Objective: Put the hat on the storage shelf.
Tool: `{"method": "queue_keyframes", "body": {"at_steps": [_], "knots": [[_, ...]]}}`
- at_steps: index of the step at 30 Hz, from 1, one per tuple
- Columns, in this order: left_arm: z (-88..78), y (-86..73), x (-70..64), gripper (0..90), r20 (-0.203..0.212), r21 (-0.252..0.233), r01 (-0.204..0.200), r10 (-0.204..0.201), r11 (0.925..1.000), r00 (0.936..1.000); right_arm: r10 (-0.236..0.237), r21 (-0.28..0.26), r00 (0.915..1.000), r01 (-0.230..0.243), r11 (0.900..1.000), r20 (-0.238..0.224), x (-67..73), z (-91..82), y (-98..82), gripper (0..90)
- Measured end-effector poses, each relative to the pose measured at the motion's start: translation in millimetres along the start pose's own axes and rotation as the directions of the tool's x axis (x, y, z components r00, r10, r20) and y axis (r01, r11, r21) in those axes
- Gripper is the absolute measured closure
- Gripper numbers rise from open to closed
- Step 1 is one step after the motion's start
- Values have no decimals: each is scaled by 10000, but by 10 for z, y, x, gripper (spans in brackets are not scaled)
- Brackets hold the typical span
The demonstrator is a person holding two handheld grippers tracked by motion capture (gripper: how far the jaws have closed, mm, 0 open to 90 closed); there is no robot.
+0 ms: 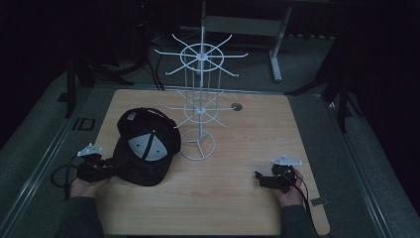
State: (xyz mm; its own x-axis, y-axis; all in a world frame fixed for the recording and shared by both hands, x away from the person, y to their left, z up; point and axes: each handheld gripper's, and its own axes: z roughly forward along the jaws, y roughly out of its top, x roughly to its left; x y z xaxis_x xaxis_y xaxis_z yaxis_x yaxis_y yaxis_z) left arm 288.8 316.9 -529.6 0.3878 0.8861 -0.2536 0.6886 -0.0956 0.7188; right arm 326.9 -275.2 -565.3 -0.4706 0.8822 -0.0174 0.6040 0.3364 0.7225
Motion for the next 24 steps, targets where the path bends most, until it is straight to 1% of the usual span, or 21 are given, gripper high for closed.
{"method": "queue_keyframes", "body": {"at_steps": [1,4,5,7,9,10,12,14,16,19,21,22,24], "knots": [[-5,-6,-8,527,8,10,-40,40,10000,10000,3,-2,10000,-3,10000,1,0,0,0,132],[-31,-24,-16,582,336,-49,-22,24,10000,9994,3,-6,10000,-3,10000,-2,0,1,0,132],[-37,-30,-26,598,389,-16,-49,50,10000,9992,8,-13,10000,-8,10000,0,1,1,0,132],[-37,-45,-55,616,496,117,-149,143,9998,9987,6,-15,10000,-6,10000,-1,0,1,0,132],[-24,-67,-91,625,709,302,-280,258,9991,9972,10,-12,10000,-10,10000,0,1,1,0,132],[-8,-77,-111,627,885,450,-377,336,9983,9955,7,-13,10000,-7,10000,-2,1,1,0,132],[49,-95,-157,617,1332,829,-651,537,9944,9896,14,-12,10000,-14,10000,-1,1,1,0,132],[111,-93,-193,597,1520,1062,-832,665,9909,9861,17,-16,10000,-17,10000,3,1,2,0,132],[164,-72,-203,577,1748,1039,-718,529,9920,9832,12,-12,10000,-12,10000,2,1,2,1,132],[226,-21,-220,573,1979,978,-569,367,9936,9795,10,-13,10000,-10,10000,1,1,2,1,132],[267,6,-237,577,2006,1141,-587,349,9917,9791,7,-4,10000,-7,10000,1,0,1,1,132],[290,18,-245,590,2061,1290,-571,295,9900,9781,5,-1,10000,-5,10000,2,0,1,1,132],[309,27,-261,606,2213,1356,-551,240,9892,9749,6,0,10000,-6,10000,3,0,1,1,132]]}}
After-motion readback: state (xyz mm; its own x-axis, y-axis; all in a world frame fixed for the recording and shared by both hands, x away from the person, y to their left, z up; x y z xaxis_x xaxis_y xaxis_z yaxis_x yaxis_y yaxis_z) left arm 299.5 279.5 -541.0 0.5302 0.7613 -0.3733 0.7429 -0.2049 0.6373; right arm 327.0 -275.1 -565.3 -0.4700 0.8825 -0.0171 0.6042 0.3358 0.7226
